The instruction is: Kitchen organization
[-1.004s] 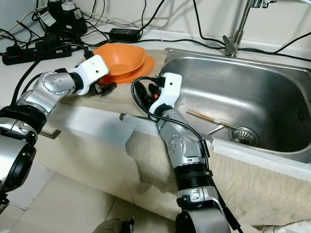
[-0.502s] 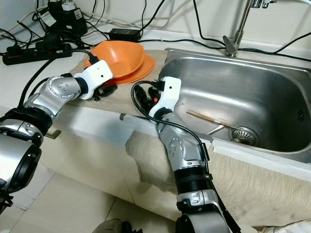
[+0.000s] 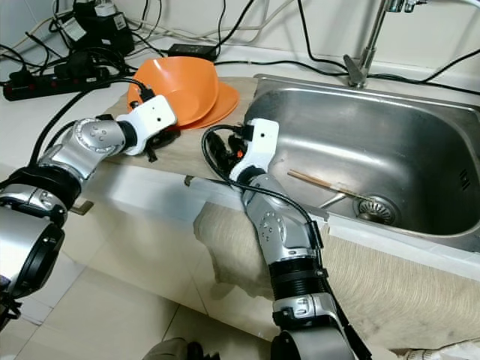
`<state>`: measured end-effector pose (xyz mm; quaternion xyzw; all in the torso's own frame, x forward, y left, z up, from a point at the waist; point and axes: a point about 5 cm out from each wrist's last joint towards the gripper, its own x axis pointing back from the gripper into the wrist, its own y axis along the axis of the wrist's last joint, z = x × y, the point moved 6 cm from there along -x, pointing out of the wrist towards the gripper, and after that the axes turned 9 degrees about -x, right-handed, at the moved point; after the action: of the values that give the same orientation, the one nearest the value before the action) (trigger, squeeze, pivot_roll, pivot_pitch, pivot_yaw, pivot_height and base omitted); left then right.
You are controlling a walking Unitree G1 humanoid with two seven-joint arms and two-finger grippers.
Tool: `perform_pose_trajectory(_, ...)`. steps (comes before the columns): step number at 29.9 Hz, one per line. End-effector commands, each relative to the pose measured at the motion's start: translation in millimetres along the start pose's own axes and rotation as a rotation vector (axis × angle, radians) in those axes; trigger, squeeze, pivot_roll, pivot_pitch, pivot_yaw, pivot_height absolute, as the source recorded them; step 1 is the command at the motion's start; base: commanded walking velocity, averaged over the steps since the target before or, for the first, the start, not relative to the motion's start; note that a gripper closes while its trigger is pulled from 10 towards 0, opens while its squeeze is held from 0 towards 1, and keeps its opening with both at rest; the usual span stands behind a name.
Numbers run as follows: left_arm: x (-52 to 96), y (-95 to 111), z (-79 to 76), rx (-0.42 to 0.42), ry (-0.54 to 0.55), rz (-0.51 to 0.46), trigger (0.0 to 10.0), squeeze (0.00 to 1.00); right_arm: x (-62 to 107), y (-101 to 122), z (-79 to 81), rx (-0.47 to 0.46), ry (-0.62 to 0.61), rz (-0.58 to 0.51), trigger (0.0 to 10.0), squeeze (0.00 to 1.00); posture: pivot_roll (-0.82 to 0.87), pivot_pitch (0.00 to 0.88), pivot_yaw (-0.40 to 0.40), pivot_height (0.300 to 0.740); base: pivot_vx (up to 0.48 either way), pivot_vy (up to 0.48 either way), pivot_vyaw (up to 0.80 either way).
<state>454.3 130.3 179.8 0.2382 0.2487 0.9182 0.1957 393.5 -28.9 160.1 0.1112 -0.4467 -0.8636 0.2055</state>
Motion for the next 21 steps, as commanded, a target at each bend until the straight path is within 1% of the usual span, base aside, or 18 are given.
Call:
perform_pose_trajectory(1,5.4,-1,14.4,-0.01,0.05,0.003,0.0,0.0,0.0,0,8.1,0.01,0.017,0.002,10.0,0.0,-0.01,0.0,0.102,0.74,0.0,0.0,0.0)
perform_pose_trajectory(3,6.5,1,18.9,-0.006,0.068,-0.009,0.0,0.0,0.1,-1,8.3,0.009,0.017,0.002,10.0,0.0,-0.01,0.0,0.101,0.74,0.0,0.0,0.0)
perform_pose_trajectory(4,7.9,5,25.4,0.0,0.094,-0.031,0.0,0.0,0.1,-1,8.1,0.01,0.015,0.003,10.0,0.0,-0.01,0.0,0.101,0.74,0.0,0.0,0.0)
perform_pose_trajectory(5,7.9,5,25.4,0.0,0.094,-0.031,0.0,0.0,0.1,-1,8.1,0.01,0.015,0.003,10.0,0.0,-0.01,0.0,0.101,0.74,0.0,0.0,0.0)
perform_pose_trajectory(8,10.9,16,37.2,0.001,0.136,-0.079,0.0,0.0,0.3,-1,7.8,0.009,0.014,0.004,10.0,0.0,-0.01,0.001,0.1,0.74,0.0,0.0,0.0)
perform_pose_trajectory(9,10.9,16,37.2,0.001,0.136,-0.079,0.0,0.0,0.3,-1,7.8,0.009,0.014,0.004,10.0,0.0,-0.01,0.001,0.1,0.74,0.0,0.0,0.0)
perform_pose_trajectory(12,13.1,26,44.4,-0.002,0.151,-0.123,0.0,0.0,0.3,-2,7.8,0.009,0.014,0.007,10.0,0.0,0.0,0.003,0.098,0.74,0.0,0.0,0.0)
perform_pose_trajectory(14,14.1,29,46.6,-0.006,0.156,-0.137,0.0,0.0,0.0,-2,8.1,0.009,0.015,0.008,10.0,0.0,0.0,0.004,0.096,0.74,0.0,0.0,0.0)
perform_pose_trajectory(19,14.7,32,45.2,-0.005,0.146,-0.164,0.0,0.0,-1.0,-1,6.6,0.011,0.006,0.003,10.0,0.0,0.0,0.007,0.096,0.74,0.0,0.0,0.0)
perform_pose_trajectory(21,15.1,37,43.7,-0.03,0.137,-0.189,0.0,0.0,-2.4,5,-1.1,0.029,-0.029,-0.022,10.0,0.0,0.01,0.008,0.096,0.74,0.0,0.0,0.0)
